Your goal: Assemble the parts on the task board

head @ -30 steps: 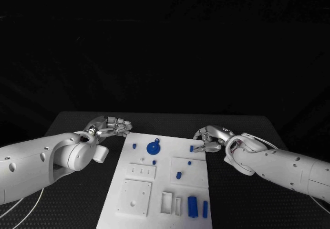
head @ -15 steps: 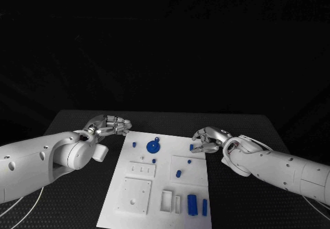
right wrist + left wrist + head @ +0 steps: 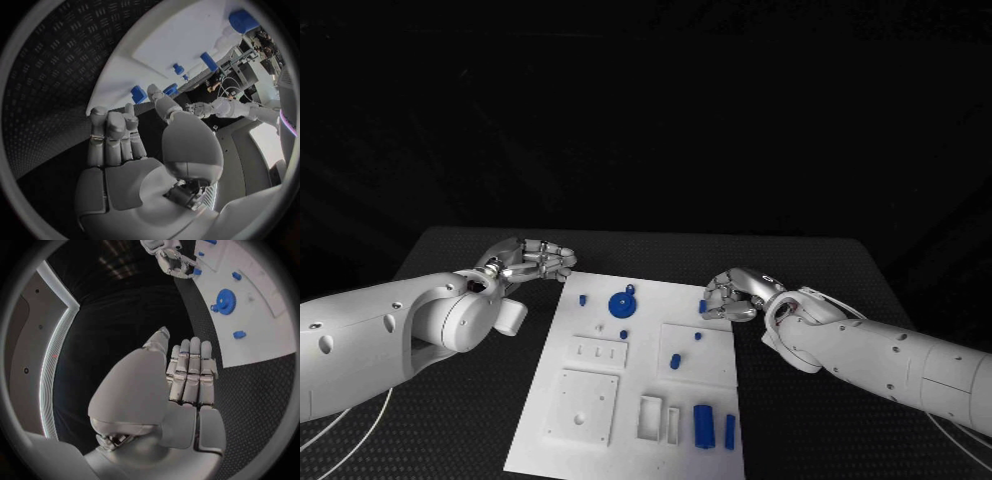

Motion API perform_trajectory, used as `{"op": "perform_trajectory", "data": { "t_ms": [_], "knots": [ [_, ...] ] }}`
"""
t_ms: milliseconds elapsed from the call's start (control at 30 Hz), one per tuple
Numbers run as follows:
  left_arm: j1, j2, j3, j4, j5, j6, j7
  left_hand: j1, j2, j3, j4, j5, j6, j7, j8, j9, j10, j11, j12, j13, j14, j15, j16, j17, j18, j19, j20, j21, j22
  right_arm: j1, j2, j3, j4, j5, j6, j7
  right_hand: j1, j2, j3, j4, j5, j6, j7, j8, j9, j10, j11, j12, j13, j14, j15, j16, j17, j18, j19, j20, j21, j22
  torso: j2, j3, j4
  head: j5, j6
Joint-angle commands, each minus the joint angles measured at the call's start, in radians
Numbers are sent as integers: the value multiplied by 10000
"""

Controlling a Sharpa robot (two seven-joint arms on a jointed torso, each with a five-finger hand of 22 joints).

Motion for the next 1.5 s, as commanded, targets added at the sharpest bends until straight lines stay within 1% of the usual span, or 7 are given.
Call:
{"op": "perform_trajectory", "data": {
  "t_ms": [33, 133, 233, 467, 867, 1233, 1500],
  "knots": [
    [3, 4, 6, 28, -47, 157, 127, 128, 14, 13, 57, -63, 51, -8, -48, -15, 62, -3, -41, 6, 40, 14, -31, 10, 173, -80, 4, 15, 205, -39, 39, 0, -17, 50, -90, 96, 195, 85, 180, 8, -52, 314, 46, 129, 53, 60, -131, 41, -26, 23, -113, 22, 12, 380, 62, -18, 35, 0, -6, -1, -14, 16, -21],
    [3, 4, 7, 36, -65, 164, 126, 132, 15, 10, 61, -63, 52, -8, -48, -15, 63, -3, -42, 6, 40, 13, -32, 11, 174, -80, 4, 15, 205, -67, 65, 0, -44, 53, -89, 109, 228, 112, 273, 36, -49, 373, 15, 153, 65, 98, -163, 34, -40, 41, -145, 24, 9, 380, 78, -25, 48, 1, -11, -10, -12, 12, -30],
    [3, 8, 7, 33, -72, 171, 122, 137, 16, 6, 67, -63, 52, -7, -48, -15, 63, -4, -42, 7, 40, 13, -34, 13, 174, -80, 3, 16, 205, -87, 99, 0, -62, 74, -67, 108, 266, 143, 372, 53, -38, 414, -4, 161, 68, 132, -184, 25, -55, 59, -166, 24, 6, 380, 90, -29, 58, 1, -13, -10, -7, 10, -41],
    [3, -6, 7, 43, -77, 173, 112, 152, 15, -10, 87, -64, 49, -2, -49, -16, 63, -2, -45, 7, 40, 13, -39, 19, 174, -81, 3, 17, 205, -125, 185, 0, -137, 75, -67, 99, 252, 122, 410, 67, -28, 407, -4, 143, 59, 145, -185, 14, -64, 66, -170, 20, 3, 380, 93, -26, 62, 1, -20, -8, -10, 12, -61],
    [4, -19, 7, 55, -91, 191, 78, 182, 20, -34, 125, -65, 44, 7, -52, -18, 61, 1, -50, 6, 40, 13, -48, 29, 174, -83, 3, 20, 205, -141, 315, 1, -244, 77, -142, 68, 235, 124, 473, 98, -19, 386, 2, 112, 43, 154, -180, -2, -74, 70, -169, 12, -2, 380, 96, -22, 64, -1, -27, -21, -1, 18, -81],
    [4, -39, 8, 70, -102, 195, 71, 212, 22, -55, 158, -65, 39, 12, -54, -20, 61, 5, -54, 6, 43, 13, -55, 39, 174, -85, 3, 22, 205, -146, 458, 1, -365, 61, -121, 85, 273, 118, 568, 103, -19, 357, 13, 73, 24, 157, -172, -17, -82, 71, -162, 3, -5, 380, 97, -22, 65, -5, -28, -18, -6, 28, -91],
    [4, -38, 8, 65, -105, 208, 51, 232, 27, -69, 181, -66, 37, 14, -55, -20, 62, 6, -56, 7, 45, 13, -60, 46, 174, -85, 3, 24, 206, -150, 482, 1, -415, 30, -50, 88, 512, 121, 937, 67, -5, 377, 24, 32, 0, 161, -160, -38, -88, 73, -150, -15, -8, 380, 92, -13, 66, -12, -35, -17, -13, 57, -95]
  ]
}}
